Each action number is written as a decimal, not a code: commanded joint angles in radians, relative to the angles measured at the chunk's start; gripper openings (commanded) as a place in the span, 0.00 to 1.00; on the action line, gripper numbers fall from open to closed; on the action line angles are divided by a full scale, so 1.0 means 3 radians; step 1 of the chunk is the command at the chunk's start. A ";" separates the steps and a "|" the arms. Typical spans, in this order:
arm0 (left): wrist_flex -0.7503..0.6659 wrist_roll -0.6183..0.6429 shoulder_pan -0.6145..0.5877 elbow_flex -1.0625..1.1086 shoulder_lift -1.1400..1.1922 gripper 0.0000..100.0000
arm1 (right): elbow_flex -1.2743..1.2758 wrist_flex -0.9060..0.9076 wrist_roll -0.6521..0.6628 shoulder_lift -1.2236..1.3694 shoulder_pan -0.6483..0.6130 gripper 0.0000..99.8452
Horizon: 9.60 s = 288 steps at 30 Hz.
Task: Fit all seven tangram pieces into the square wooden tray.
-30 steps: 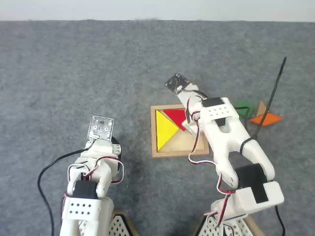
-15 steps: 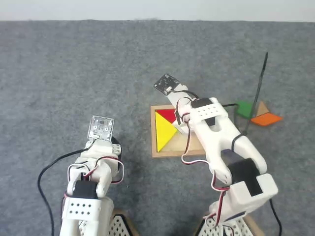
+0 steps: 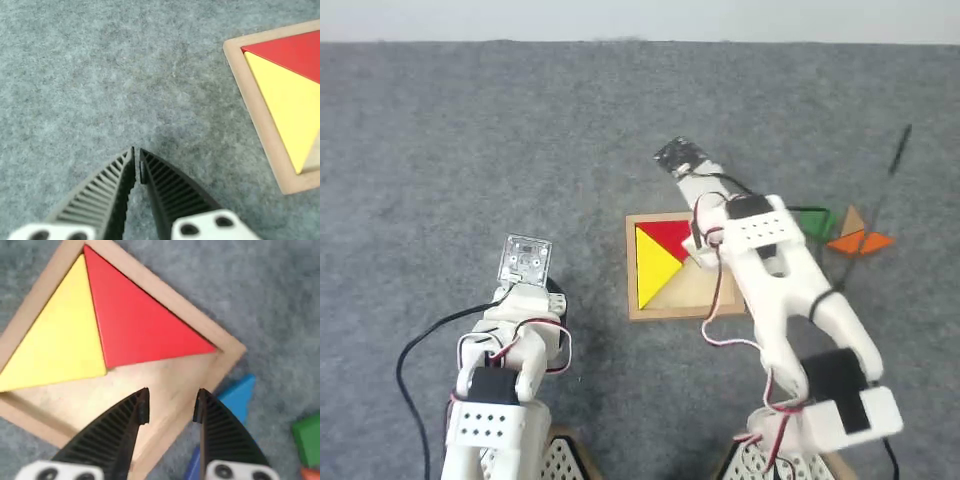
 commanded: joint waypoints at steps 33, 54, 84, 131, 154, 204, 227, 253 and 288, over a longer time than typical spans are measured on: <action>0.0000 0.0015 -0.0010 -0.0064 -0.0041 0.01 | -0.0036 -0.0427 -0.0956 0.0320 0.1189 0.16; 0.0000 0.0015 -0.0010 -0.0064 -0.0041 0.01 | -0.1693 0.1235 0.1013 0.0565 0.2084 0.16; 0.0000 0.0015 -0.0010 -0.0064 -0.0041 0.01 | -0.2895 0.1516 0.1816 0.2064 0.2146 0.35; 0.0000 0.0015 -0.0010 -0.0064 -0.0041 0.01 | -0.2348 0.1450 0.2598 0.1695 0.2463 0.26; 0.0000 0.0020 -0.0010 -0.0064 -0.0041 0.01 | -0.2358 0.1266 0.2071 0.2002 0.2447 0.01; 0.0000 0.0015 -0.0010 -0.0064 -0.0041 0.01 | -0.0251 0.0688 0.0808 -0.0284 -0.0918 0.02; 0.0000 0.0015 -0.0010 -0.0064 -0.0041 0.01 | -0.0726 0.0171 -0.1478 0.0401 -0.0079 0.01; 0.0000 0.0015 -0.0010 -0.0064 -0.0041 0.01 | -0.1013 0.0371 -0.1432 0.0790 0.0049 0.02; 0.0000 0.0015 -0.0010 -0.0064 -0.0041 0.01 | -0.0552 0.0274 -0.0736 -0.0130 0.0642 0.18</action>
